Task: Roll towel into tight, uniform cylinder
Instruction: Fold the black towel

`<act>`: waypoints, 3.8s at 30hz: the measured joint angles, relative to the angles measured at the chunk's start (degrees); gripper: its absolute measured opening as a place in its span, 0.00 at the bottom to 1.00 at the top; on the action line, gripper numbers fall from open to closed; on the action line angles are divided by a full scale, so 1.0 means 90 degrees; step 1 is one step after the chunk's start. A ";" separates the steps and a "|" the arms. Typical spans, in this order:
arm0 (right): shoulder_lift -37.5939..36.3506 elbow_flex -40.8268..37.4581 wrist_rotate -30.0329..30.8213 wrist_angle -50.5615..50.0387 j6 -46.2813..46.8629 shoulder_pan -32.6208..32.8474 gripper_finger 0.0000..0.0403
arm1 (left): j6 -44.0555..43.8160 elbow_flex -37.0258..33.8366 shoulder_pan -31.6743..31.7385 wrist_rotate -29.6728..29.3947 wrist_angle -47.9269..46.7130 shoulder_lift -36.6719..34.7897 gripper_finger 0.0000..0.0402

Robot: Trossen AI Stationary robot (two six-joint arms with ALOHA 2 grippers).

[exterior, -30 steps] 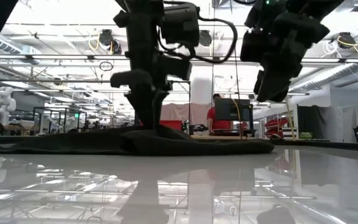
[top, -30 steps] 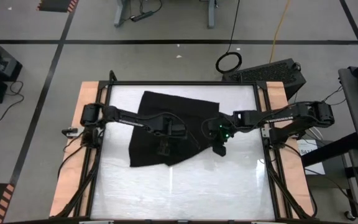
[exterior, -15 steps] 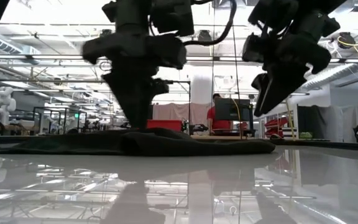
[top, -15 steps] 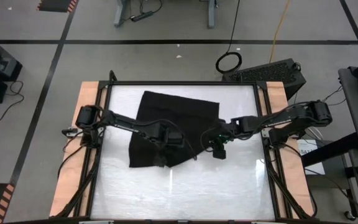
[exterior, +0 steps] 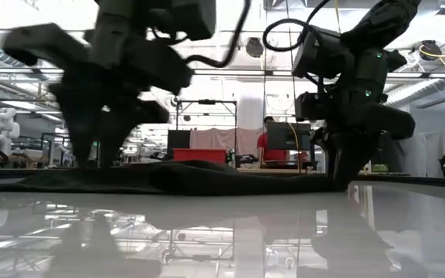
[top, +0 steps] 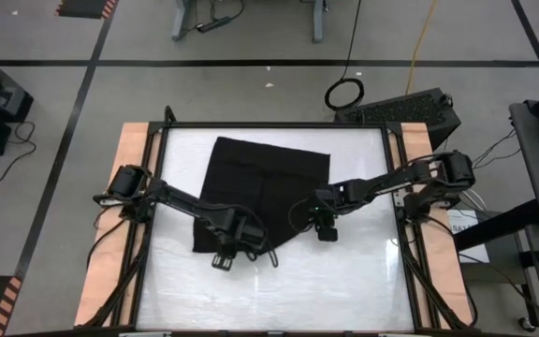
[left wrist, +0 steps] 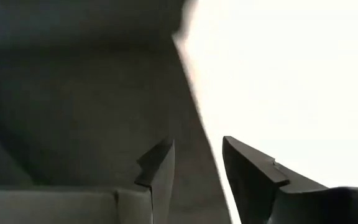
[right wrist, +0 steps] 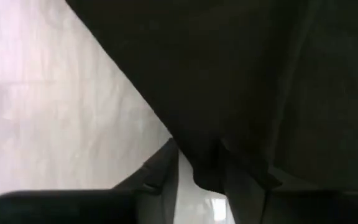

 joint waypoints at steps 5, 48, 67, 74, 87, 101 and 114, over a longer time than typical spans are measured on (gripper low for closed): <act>-0.0340 -0.0037 0.0063 -0.0693 -0.0317 -0.0186 0.10 | -0.0127 -0.0116 -0.0374 0.0066 -0.0219 0.0000 0.36; -0.0245 -0.0017 -0.0596 0.2659 -0.0734 0.2128 0.52 | -0.2205 -0.2206 -0.1257 -0.0982 0.2735 -0.0865 0.51; 0.0044 -0.0022 0.0173 0.2445 -0.0308 0.2013 0.01 | -0.2203 -0.2179 -0.1280 -0.1073 0.2576 -0.1221 0.01; -0.1012 -0.0005 -0.1174 0.2425 0.0170 0.1772 0.00 | -0.2207 -0.2156 -0.1278 -0.1402 0.1558 -0.1706 0.02; -0.0509 -0.0019 -0.2859 0.2594 0.0815 0.1197 0.01 | -0.2365 -0.2153 -0.1177 -0.1557 0.1904 -0.2043 0.44; -0.0131 0.0333 -0.4650 0.2169 0.0933 0.0574 0.05 | -0.2223 -0.2387 -0.0825 -0.1531 0.2052 -0.2011 0.46; 0.0191 0.0335 -0.1941 0.1540 0.0507 0.0036 0.49 | -0.2155 -0.2387 -0.0602 -0.1327 0.3314 -0.1280 0.46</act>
